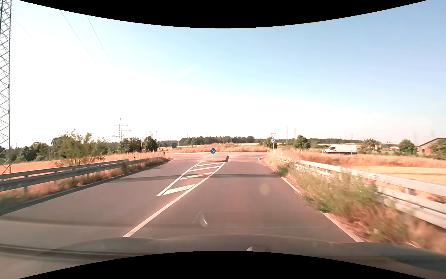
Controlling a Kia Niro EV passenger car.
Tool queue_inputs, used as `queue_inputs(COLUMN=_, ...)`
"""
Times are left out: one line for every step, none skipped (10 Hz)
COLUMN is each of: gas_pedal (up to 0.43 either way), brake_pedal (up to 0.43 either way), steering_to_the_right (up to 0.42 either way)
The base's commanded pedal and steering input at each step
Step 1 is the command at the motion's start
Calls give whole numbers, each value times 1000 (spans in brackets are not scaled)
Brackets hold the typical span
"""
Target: Follow the waypoints while adhering to traffic rules and regulations
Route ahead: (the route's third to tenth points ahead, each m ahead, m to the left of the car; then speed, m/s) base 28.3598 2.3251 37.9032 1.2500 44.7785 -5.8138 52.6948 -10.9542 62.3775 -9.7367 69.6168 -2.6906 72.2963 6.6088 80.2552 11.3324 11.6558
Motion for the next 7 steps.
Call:
queue_inputs(gas_pedal=0, brake_pedal=220, steering_to_the_right=5)
queue_inputs(gas_pedal=0, brake_pedal=220, steering_to_the_right=5)
queue_inputs(gas_pedal=0, brake_pedal=220, steering_to_the_right=5)
queue_inputs(gas_pedal=0, brake_pedal=220, steering_to_the_right=5)
queue_inputs(gas_pedal=0, brake_pedal=220, steering_to_the_right=4)
queue_inputs(gas_pedal=0, brake_pedal=226, steering_to_the_right=4)
queue_inputs(gas_pedal=0, brake_pedal=226, steering_to_the_right=4)
